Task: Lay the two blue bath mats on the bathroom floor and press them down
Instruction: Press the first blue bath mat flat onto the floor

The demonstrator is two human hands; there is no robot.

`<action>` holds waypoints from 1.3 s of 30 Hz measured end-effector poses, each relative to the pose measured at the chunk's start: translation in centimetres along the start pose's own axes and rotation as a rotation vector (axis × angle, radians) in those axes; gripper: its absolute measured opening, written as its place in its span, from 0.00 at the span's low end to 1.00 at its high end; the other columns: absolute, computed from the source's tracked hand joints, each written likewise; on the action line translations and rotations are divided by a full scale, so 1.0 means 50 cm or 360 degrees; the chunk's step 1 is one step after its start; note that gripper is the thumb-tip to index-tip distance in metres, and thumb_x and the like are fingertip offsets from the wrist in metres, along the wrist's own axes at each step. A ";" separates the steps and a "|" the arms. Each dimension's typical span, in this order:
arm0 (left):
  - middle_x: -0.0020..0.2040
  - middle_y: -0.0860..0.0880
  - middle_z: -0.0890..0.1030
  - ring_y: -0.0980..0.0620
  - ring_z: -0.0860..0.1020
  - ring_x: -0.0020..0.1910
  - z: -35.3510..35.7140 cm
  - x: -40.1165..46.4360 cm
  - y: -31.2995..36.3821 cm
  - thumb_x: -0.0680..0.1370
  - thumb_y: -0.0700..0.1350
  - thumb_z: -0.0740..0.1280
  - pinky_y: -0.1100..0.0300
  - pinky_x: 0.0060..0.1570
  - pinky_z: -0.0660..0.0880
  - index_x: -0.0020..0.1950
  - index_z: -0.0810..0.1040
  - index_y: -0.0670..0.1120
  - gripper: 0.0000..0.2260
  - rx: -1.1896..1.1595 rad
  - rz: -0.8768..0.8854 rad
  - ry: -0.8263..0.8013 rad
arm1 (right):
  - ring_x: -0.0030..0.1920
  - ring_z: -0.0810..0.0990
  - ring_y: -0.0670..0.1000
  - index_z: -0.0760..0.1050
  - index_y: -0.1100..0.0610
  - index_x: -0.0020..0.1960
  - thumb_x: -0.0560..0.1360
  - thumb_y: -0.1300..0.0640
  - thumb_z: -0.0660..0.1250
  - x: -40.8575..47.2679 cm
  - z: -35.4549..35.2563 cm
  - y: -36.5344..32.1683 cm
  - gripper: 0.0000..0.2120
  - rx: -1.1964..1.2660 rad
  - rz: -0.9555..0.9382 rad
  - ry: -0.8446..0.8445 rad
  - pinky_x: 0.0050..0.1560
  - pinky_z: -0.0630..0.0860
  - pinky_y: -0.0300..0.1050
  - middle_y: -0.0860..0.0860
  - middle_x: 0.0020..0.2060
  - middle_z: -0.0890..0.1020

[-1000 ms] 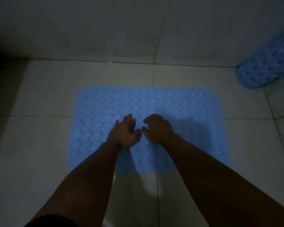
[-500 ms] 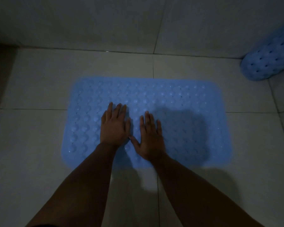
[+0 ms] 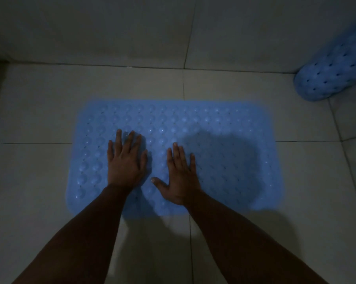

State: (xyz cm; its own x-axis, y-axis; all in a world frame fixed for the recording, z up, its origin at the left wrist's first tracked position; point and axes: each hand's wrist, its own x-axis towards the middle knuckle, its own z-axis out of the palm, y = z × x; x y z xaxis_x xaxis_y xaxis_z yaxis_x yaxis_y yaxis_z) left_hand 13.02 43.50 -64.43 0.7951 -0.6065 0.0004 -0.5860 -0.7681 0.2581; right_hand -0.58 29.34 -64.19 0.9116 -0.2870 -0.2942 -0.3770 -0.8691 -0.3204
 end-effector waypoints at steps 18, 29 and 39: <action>0.84 0.43 0.48 0.40 0.42 0.83 0.132 -0.014 0.369 0.83 0.65 0.48 0.31 0.76 0.46 0.84 0.52 0.43 0.35 0.0098 0.0423 -0.0275 | 0.59 0.80 0.54 0.82 0.53 0.58 0.77 0.53 0.65 0.012 -0.216 0.268 0.12 0.0662 0.0299 0.0635 0.62 0.74 0.47 0.52 0.56 0.83; 0.84 0.42 0.44 0.44 0.42 0.83 0.143 -0.024 0.373 0.83 0.66 0.50 0.32 0.77 0.46 0.83 0.51 0.41 0.38 0.0158 0.0386 -0.0284 | 0.56 0.79 0.55 0.81 0.55 0.54 0.77 0.56 0.64 -0.010 -0.167 0.336 0.09 0.0564 0.0189 0.0719 0.57 0.78 0.52 0.52 0.51 0.83; 0.84 0.48 0.39 0.49 0.36 0.82 0.092 0.016 0.368 0.76 0.71 0.54 0.39 0.78 0.34 0.84 0.48 0.46 0.45 -0.0148 0.0338 -0.0735 | 0.61 0.79 0.60 0.81 0.55 0.60 0.75 0.50 0.63 -0.038 -0.168 0.319 0.18 0.0403 0.0258 0.0475 0.59 0.78 0.57 0.55 0.59 0.81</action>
State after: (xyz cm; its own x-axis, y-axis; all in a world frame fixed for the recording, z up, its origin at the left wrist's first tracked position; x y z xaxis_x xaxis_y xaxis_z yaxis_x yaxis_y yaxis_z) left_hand 2.15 27.93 -64.10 0.4957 -0.7907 -0.3593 -0.6940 -0.6094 0.3834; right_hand -6.96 12.67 -61.19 0.8307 -0.5482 -0.0971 -0.5136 -0.6873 -0.5136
